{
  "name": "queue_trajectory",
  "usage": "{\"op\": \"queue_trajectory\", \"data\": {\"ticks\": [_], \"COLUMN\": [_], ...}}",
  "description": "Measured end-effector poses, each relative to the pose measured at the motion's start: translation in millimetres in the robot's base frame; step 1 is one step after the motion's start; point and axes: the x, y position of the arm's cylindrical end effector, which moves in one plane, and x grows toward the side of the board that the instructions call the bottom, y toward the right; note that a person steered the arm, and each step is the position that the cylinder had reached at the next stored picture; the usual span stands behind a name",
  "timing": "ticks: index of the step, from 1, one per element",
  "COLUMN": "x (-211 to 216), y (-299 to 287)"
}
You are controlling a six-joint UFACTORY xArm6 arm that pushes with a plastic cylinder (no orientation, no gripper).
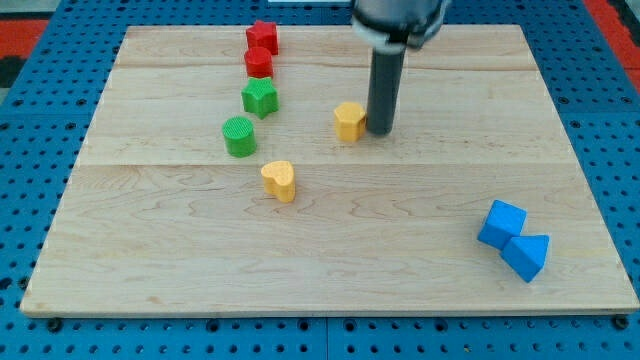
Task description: Drag the yellow hexagon diagonally top right to the green star
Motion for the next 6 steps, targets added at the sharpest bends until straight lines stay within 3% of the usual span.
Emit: {"op": "queue_trajectory", "data": {"ticks": [1,2,3,4,5,6], "x": [-12.5,54.0,58.9,50.2,14.8,5.2], "y": [31.2,34.6,-33.8,-69.2,-58.6,-38.9]}}
